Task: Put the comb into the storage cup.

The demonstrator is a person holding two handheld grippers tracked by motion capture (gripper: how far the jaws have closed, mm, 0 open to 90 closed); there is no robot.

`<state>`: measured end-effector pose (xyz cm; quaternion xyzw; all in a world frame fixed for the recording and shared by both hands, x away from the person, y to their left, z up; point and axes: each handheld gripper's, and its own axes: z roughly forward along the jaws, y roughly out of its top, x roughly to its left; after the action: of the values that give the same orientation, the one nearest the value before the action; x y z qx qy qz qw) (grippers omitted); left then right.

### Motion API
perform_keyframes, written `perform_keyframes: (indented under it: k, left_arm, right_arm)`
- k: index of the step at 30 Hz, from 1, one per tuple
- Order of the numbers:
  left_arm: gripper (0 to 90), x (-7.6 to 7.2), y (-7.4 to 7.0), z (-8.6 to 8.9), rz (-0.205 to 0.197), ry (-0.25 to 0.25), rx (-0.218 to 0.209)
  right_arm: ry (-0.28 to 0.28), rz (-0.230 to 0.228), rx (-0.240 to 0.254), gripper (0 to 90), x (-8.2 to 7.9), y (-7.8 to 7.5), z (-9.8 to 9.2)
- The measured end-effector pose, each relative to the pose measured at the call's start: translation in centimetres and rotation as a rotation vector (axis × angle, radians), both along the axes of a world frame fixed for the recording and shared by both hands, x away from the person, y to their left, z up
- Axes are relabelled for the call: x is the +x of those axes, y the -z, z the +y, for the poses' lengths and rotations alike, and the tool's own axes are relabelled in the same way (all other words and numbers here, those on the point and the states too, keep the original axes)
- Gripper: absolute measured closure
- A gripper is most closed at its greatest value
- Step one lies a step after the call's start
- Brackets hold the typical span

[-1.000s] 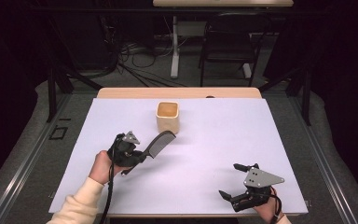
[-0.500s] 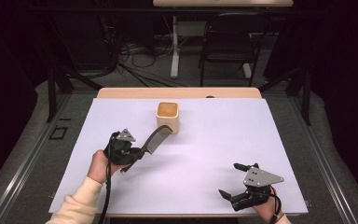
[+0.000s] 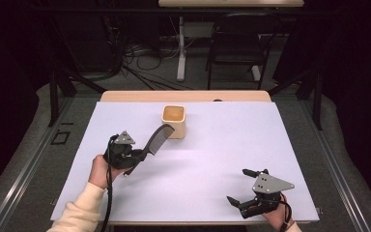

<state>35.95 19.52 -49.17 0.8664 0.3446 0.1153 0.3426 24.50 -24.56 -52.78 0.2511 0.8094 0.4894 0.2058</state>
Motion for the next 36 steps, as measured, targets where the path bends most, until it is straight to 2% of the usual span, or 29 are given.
perform_keyframes:
  k: [5, 12, 13, 17, 24, 36]
  left_arm:
    - [72.4, 0.1, 0.0, 0.4, -0.008, -0.012, -0.018]
    - [72.4, 0.1, -0.3, 0.8, -0.039, -0.026, -0.041]
    - [72.4, 0.1, -0.3, 0.9, -0.053, -0.032, -0.049]
    - [72.4, 0.2, -0.3, 1.0, -0.06, -0.04, -0.051]
    - [72.4, 0.7, 0.1, 1.3, -0.069, -0.064, -0.076]
    - [72.4, 1.2, 0.3, 1.6, -0.122, -0.113, -0.106]
  right_arm:
    - [0.001, 0.003, -0.004, 0.0, 0.0, 0.0, 0.0]
    - [0.002, 0.004, -0.003, 0.0, 0.1, 0.1, 0.0]
    - [0.001, 0.004, -0.003, 0.0, 0.0, 0.0, 0.0]
    - [0.003, 0.003, 0.003, 0.0, 0.0, 0.0, -0.1]
    - [0.005, 0.008, -0.001, 0.0, 0.1, 0.1, 0.0]
    - [0.006, 0.006, -0.002, 0.0, 0.1, 0.1, 0.0]
